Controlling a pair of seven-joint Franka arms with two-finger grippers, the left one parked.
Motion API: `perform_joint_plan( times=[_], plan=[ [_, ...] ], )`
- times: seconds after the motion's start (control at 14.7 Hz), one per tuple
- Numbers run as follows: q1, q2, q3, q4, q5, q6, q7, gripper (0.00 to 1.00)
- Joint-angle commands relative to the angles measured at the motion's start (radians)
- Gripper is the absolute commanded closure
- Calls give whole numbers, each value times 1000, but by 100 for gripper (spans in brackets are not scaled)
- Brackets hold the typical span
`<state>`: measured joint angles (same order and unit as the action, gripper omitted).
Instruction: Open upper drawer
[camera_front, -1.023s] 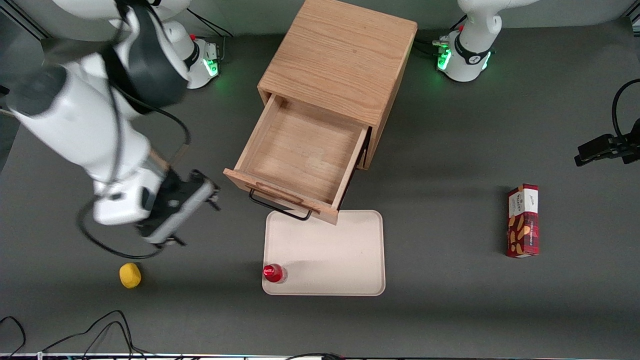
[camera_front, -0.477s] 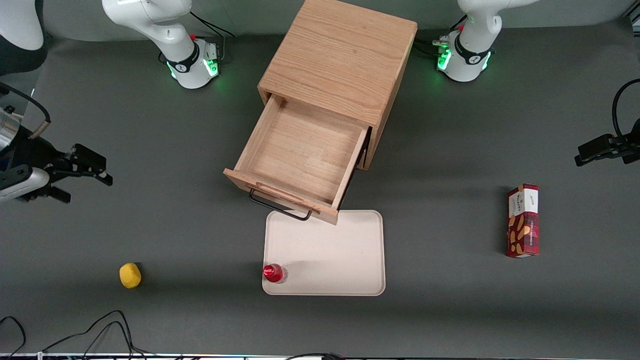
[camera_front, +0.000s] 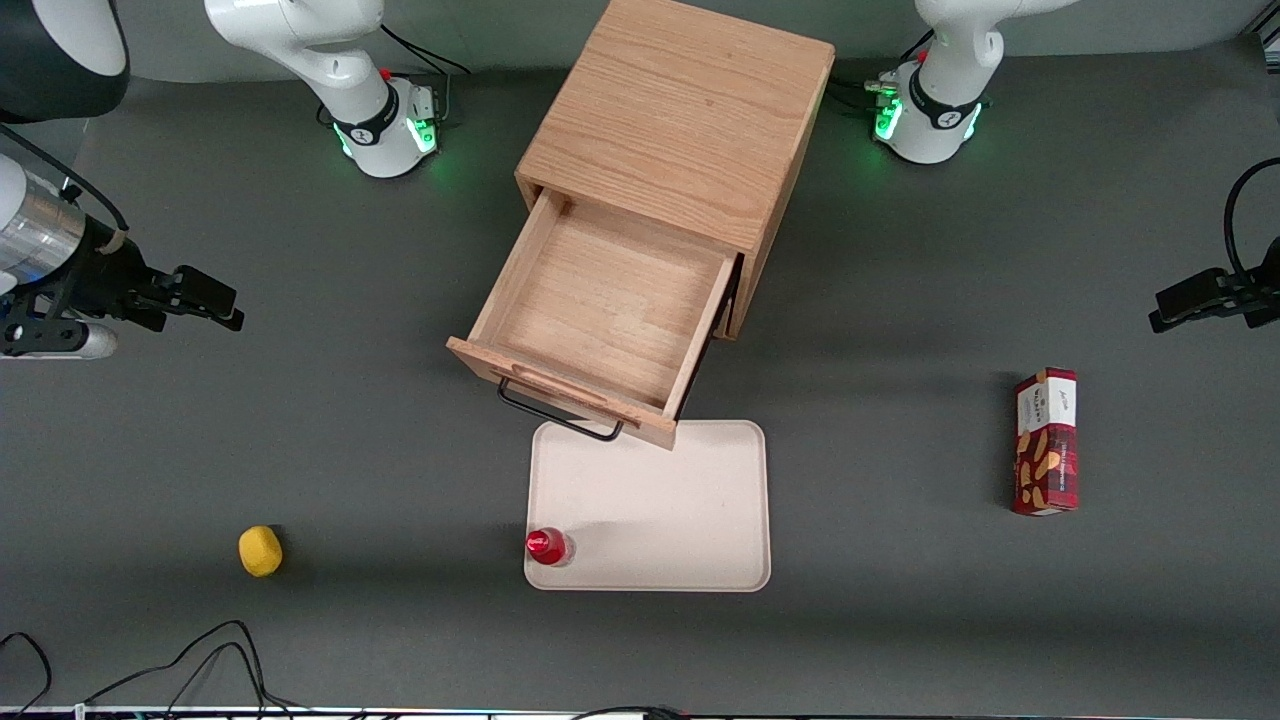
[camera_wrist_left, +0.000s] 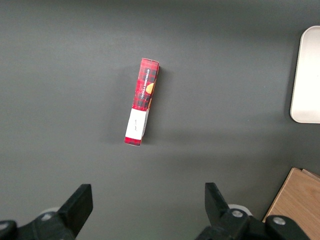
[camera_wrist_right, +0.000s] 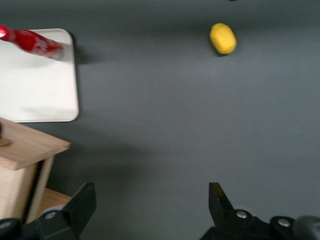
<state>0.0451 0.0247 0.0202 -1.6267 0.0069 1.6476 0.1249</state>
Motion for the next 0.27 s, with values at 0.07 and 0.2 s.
perform_joint_plan(
  times=[0.07,0.2],
  plan=[
    [-30,-34,40,-32,-50,-3,47,0],
    [-31,-34,40,-28,-50,-3,47,0]
  ],
)
